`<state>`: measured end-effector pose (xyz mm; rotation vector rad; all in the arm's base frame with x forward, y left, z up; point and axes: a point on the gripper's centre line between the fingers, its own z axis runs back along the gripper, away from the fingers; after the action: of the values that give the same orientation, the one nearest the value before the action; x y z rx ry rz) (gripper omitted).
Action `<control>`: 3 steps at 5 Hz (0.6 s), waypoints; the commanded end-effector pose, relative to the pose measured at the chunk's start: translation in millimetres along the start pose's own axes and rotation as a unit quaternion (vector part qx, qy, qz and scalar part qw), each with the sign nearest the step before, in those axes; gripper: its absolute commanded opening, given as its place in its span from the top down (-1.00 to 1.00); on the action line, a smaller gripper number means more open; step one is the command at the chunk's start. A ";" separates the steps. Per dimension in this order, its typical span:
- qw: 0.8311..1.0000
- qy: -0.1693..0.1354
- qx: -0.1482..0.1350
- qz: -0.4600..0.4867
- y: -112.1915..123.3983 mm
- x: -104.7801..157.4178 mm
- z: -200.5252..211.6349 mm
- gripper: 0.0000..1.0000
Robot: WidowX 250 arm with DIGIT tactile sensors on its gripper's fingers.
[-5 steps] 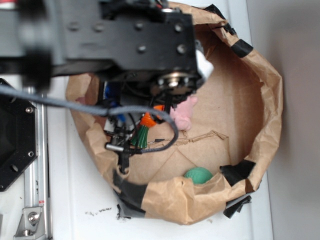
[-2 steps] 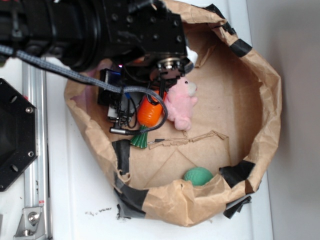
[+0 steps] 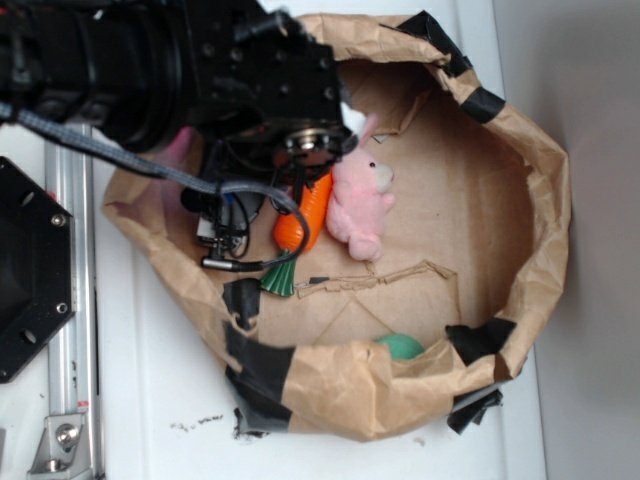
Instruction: Grab the black box.
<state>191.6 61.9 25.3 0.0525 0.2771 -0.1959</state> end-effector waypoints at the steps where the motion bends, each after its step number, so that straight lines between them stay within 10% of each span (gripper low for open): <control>1: 0.999 -0.031 -0.025 -0.003 -5.0 4.9 -4.5 -1.00; 3: 0.999 -0.019 -0.035 0.006 -4.4 4.8 -5.5 -1.00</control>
<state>197.8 52.8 19.6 -0.0154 0.2565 -0.2006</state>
